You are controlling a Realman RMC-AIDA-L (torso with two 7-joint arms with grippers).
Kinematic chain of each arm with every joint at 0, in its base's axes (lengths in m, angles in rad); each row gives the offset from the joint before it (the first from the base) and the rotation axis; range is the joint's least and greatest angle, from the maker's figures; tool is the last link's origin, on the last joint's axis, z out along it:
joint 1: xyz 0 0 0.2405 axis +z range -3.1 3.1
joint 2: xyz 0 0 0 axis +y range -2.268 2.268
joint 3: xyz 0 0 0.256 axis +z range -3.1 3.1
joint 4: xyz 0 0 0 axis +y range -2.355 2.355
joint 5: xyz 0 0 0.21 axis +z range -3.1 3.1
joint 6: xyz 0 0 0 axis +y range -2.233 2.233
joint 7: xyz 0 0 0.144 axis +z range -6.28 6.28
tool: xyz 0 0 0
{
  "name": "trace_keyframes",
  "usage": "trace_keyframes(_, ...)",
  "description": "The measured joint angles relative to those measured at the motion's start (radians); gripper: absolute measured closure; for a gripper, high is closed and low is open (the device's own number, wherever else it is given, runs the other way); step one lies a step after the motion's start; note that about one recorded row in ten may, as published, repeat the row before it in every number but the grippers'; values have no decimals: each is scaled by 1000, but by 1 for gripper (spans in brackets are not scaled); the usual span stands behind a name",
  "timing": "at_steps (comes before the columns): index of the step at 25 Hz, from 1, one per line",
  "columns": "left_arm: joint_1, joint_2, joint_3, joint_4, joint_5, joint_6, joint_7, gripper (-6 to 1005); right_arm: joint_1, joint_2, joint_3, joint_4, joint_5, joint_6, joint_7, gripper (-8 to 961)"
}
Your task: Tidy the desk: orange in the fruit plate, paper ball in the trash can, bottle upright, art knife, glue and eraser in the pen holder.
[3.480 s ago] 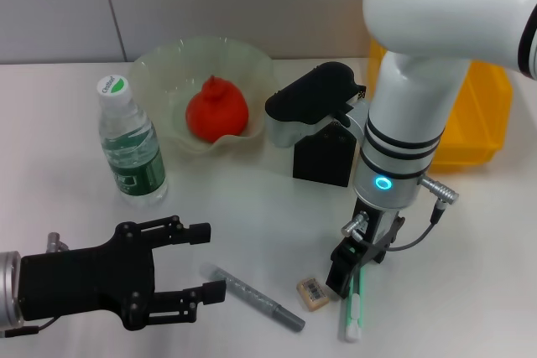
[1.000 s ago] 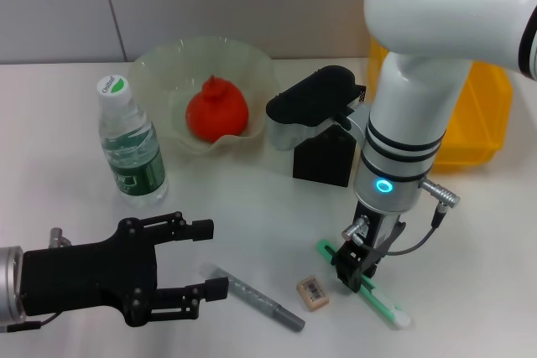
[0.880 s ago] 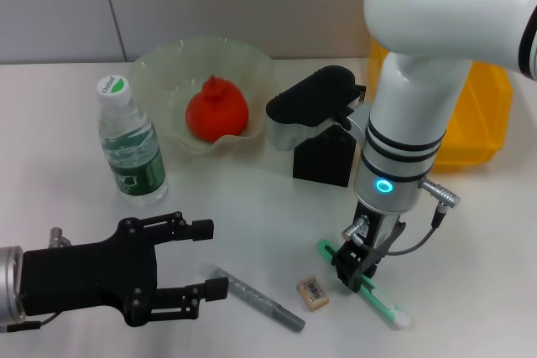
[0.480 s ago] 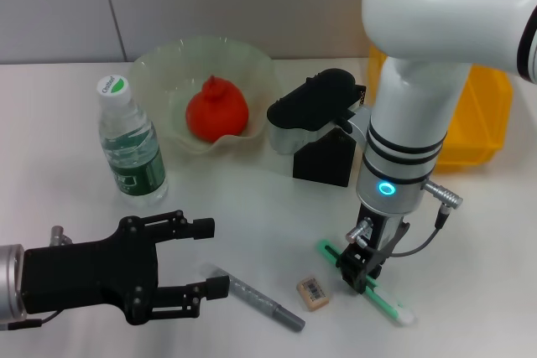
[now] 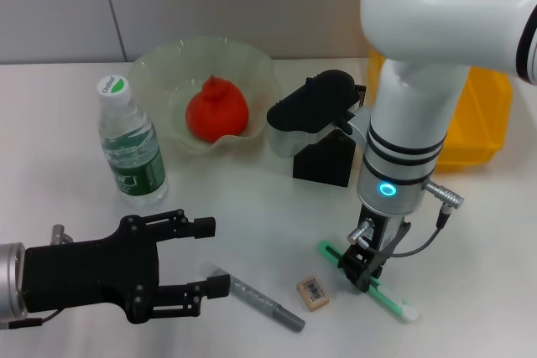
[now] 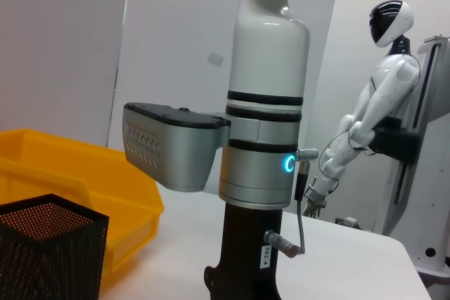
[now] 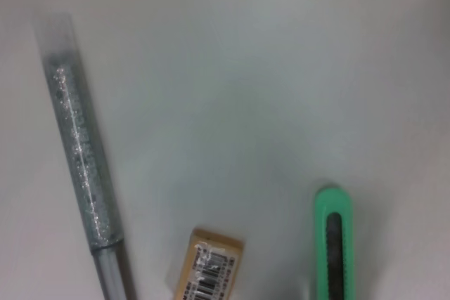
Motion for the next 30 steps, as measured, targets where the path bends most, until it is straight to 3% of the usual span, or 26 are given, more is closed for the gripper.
trace_keyframes(30, -2, 0, 0, 0, 0, 0, 2, 224, -1, 0, 5, -4, -1, 4, -4, 786)
